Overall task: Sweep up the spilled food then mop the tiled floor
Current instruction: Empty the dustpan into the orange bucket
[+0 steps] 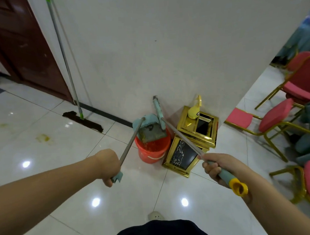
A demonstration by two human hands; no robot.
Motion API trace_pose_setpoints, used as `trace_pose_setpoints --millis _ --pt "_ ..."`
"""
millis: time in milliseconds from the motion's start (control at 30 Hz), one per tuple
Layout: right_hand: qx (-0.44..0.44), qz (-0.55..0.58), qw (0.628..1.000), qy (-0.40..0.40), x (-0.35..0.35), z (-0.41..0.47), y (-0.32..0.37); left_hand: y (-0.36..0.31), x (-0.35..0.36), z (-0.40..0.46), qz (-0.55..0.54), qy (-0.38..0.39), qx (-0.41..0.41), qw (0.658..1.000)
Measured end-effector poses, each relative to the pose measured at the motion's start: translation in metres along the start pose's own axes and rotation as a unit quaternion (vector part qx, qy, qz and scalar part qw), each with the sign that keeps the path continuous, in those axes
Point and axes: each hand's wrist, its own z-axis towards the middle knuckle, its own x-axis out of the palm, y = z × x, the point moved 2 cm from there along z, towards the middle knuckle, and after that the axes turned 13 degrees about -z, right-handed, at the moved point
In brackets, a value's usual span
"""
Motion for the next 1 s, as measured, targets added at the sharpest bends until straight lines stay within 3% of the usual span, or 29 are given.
trace_pose_setpoints --millis 300,667,1000 --pt "0.019 0.008 1.000 -0.005 0.011 -0.001 -0.010 -0.005 0.049 0.001 -0.018 0.051 0.000 0.999" --pt "-0.013 0.031 0.999 -0.005 0.032 -0.006 -0.004 0.006 0.047 -0.009 -0.047 -0.008 0.004 0.999" --pt "0.018 0.000 1.000 -0.013 0.051 0.007 -0.007 0.005 0.063 -0.009 -0.063 -0.058 0.036 0.996"
